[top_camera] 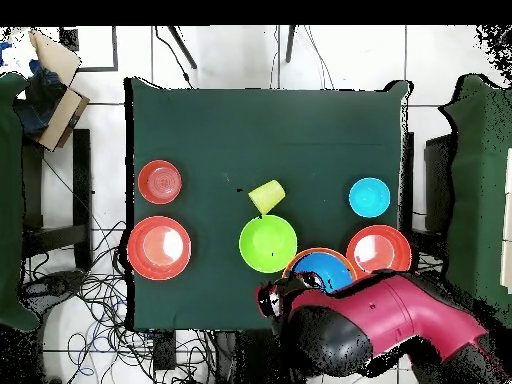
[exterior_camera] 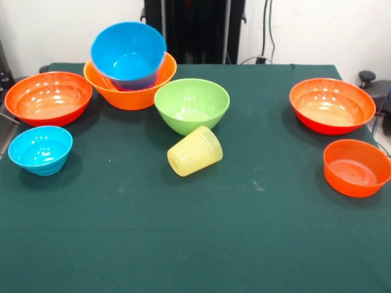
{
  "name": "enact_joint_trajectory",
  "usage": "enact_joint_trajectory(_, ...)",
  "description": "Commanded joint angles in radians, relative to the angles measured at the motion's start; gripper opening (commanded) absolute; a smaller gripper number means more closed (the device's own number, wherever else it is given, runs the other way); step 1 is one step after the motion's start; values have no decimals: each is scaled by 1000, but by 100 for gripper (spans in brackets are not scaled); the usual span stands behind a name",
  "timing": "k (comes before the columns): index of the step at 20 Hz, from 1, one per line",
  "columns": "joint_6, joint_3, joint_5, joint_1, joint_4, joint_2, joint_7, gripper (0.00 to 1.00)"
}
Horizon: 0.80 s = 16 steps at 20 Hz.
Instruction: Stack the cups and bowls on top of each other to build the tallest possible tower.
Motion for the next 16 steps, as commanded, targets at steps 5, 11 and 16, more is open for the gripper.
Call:
enact_joint_trajectory(5,3,-61,-87,150,-7,14,-43,100)
enact_joint_trajectory(11,42,-123,-89,242,-61,10,-24,100)
enact_joint_trajectory(16,76,-198,-104,321,-122,31,-35,100)
